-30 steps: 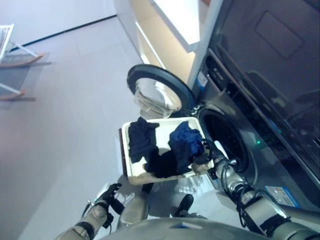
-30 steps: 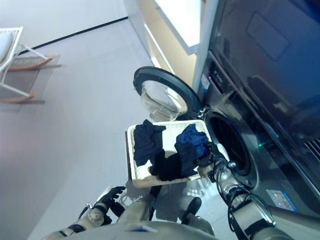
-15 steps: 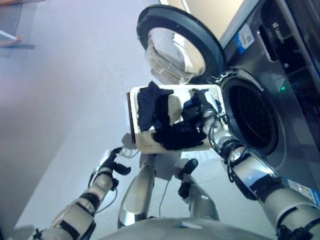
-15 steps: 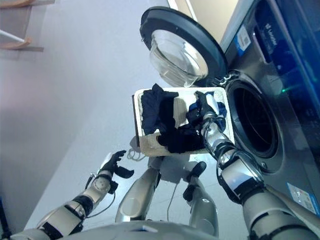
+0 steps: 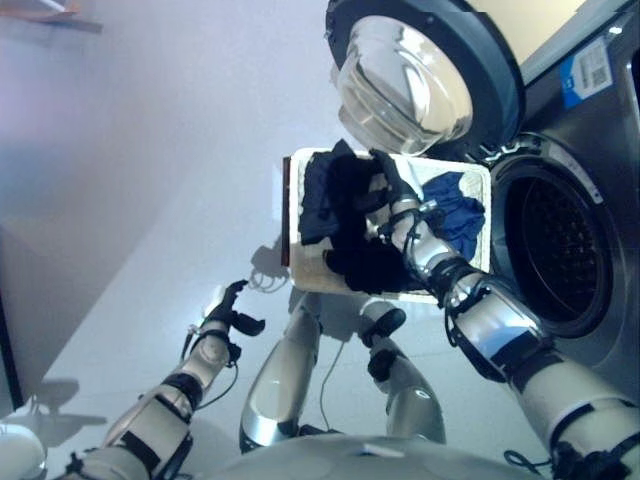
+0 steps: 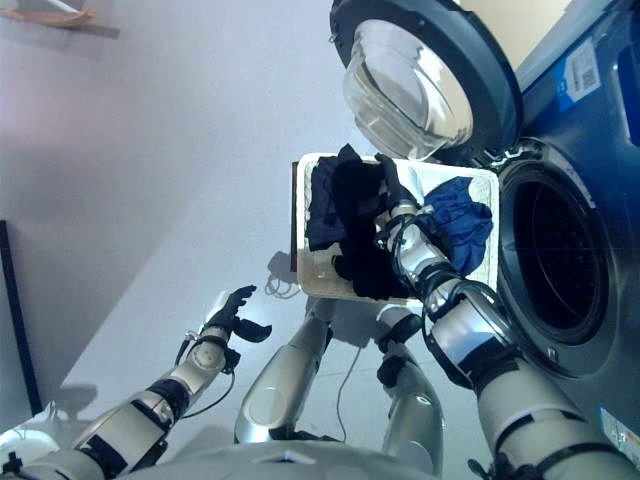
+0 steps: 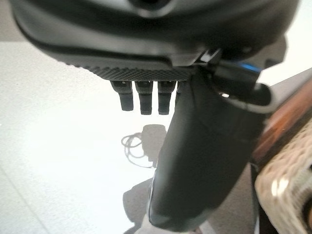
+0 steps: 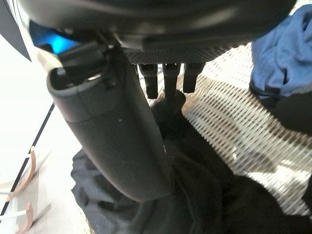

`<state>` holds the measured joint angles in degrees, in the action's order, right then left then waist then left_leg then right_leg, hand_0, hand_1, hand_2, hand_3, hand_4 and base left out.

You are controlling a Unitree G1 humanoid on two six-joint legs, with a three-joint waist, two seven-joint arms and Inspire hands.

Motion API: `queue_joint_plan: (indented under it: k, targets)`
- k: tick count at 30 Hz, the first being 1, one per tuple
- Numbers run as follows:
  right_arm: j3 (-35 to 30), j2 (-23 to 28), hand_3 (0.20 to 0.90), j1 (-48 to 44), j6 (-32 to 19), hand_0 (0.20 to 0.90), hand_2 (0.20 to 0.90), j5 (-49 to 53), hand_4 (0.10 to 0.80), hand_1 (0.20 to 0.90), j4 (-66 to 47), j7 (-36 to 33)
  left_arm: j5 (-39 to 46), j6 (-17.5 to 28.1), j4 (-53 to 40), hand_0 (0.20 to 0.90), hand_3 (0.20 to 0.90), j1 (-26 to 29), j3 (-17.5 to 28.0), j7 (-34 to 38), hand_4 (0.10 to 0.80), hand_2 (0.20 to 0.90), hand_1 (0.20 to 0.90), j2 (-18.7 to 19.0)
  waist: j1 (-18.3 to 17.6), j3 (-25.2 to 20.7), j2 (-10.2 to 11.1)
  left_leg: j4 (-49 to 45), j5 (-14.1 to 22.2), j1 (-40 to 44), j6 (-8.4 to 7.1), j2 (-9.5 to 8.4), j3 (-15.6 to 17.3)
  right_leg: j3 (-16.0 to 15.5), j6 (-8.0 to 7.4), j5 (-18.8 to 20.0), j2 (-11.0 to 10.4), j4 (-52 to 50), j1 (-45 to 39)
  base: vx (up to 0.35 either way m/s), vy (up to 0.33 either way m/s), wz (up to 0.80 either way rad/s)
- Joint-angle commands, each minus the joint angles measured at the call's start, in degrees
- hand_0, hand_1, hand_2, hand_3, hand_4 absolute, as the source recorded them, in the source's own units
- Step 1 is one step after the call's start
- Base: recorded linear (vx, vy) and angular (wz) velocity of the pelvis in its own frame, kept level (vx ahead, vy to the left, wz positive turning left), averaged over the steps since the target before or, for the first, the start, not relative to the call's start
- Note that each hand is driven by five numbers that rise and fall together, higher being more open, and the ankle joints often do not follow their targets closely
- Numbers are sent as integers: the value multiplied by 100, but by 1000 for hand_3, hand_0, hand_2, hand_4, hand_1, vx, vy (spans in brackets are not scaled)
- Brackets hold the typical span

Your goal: Pick up the clothes and place them into the washing machine

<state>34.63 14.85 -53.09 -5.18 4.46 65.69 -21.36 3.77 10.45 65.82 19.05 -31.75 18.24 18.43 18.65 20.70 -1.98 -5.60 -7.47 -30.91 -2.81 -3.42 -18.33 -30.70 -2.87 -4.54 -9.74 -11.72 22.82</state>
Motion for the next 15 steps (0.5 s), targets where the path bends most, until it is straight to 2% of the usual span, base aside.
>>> queue_joint_plan:
  k: [1,7,15]
  targets:
    - [134,59,900,-409,-444,900,900,0,800,900,-234,-198,187,142,-84,900,900,-25,-14,202,800,900,900,278,155,114,-166,-39,-196,-405,31,-689,305,428,11,-590,36,-801,30,-14,-10,27]
    - [330,-74,900,-650,-411,900,900,-233,800,900,62,-219,191,132,-102,900,900,54,-108,211,800,900,900,244,234,238,-282,-340,-152,-786,25,-795,261,432,84,-746,4,-1185,416,-14,-13,18]
    - [472,-269,900,-796,-249,900,900,-652,800,900,725,-291,166,100,-62,900,900,277,-176,257,800,900,900,166,274,344,-414,-501,-158,-1099,-25,-828,278,513,172,-860,4,-1484,798,-21,-8,2]
